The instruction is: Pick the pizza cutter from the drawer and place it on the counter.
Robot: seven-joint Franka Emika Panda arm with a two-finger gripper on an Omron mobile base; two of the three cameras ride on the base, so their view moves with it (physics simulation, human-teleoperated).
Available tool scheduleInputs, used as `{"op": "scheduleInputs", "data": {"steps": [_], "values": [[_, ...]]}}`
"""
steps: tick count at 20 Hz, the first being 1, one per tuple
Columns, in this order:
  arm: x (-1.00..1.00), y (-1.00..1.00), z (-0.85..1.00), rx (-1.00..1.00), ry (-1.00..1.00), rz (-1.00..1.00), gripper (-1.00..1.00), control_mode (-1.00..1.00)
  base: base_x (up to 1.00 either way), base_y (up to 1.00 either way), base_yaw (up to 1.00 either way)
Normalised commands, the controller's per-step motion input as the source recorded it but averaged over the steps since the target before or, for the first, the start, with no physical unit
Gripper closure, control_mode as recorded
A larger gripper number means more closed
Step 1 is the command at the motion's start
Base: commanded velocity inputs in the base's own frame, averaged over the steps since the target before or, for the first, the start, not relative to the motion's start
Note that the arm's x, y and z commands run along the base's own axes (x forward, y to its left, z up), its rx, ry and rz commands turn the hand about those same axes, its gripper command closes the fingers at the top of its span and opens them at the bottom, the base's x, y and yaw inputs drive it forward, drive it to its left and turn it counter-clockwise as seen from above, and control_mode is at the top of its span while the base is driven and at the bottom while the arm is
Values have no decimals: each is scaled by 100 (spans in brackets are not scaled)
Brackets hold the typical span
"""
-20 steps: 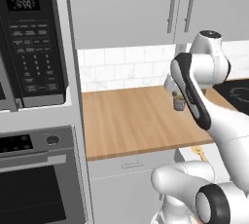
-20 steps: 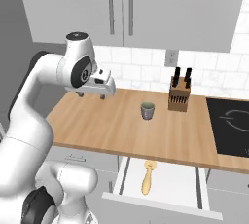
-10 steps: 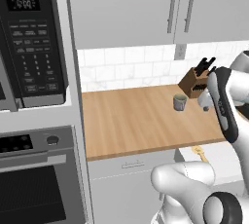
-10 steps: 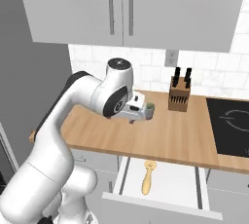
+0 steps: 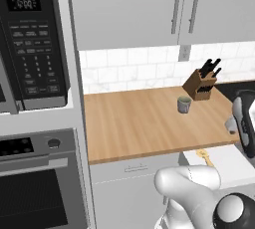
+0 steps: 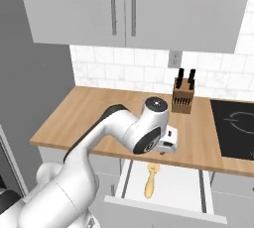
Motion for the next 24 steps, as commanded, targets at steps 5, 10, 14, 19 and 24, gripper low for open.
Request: {"op": "scheduleInputs", "data": {"steps": [5,10,14,19,24], "values": [[2,-53,-61,0,0,-1,-100,-100,0,0,0],[-20,-44,-100,2,6,0,-100,-100,0,0,0],[-8,-16,-64,0,0,0,-100,-100,0,0,0],[0,0,-41,0,7,0,-100,-100,0,0,0],[-2,-4,-39,0,33,0,-100,-100,0,0,0]]}}
